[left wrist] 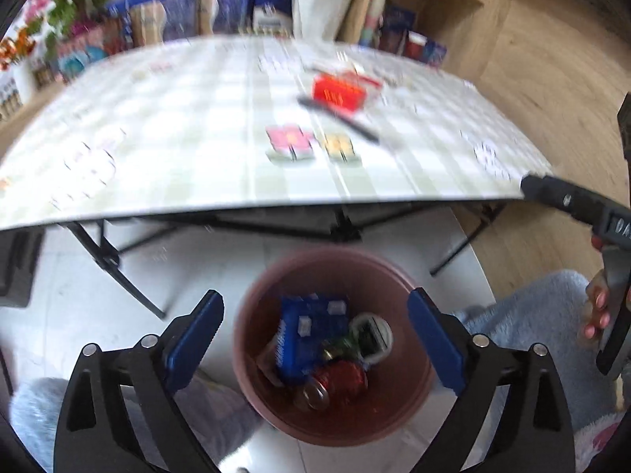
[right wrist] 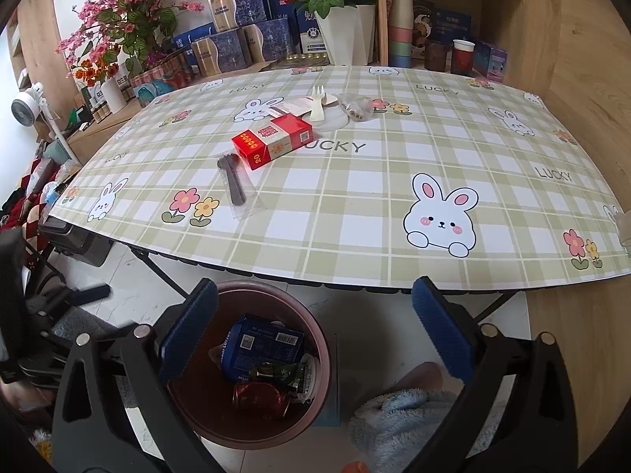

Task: Collect trash
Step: 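Move both tools from the bin back toward the table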

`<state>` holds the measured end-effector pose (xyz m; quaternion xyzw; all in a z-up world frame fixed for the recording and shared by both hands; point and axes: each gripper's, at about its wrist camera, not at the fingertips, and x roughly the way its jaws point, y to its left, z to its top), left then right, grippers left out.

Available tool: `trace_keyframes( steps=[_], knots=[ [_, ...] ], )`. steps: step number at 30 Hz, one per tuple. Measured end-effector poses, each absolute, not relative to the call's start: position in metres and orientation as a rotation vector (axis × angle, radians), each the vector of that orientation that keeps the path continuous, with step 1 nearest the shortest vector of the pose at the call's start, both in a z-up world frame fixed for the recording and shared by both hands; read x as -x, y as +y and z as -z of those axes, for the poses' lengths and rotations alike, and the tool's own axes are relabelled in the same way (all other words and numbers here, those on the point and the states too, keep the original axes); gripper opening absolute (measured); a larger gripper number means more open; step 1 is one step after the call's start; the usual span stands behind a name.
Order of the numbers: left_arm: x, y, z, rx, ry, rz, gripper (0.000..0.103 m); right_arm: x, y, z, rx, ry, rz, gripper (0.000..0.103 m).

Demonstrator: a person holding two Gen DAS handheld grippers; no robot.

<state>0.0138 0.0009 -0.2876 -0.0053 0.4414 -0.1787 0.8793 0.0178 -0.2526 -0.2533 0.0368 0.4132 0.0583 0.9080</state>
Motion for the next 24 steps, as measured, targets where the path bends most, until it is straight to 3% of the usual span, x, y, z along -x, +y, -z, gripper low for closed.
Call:
trace_keyframes(
  steps=[7, 24],
  knots=[
    [-0.019, 0.018, 0.265, 0.039, 0.834, 0.305, 0.094, -0.019, -0.254, 0.252, -0.068, 0.845, -0.115, 0.097],
    [-0.06, 0.011, 0.252, 0.007, 0.831, 0.314, 0.094, -0.049, -0.271, 0.269, -0.112, 0.864, -0.084, 0.097]
  ],
)
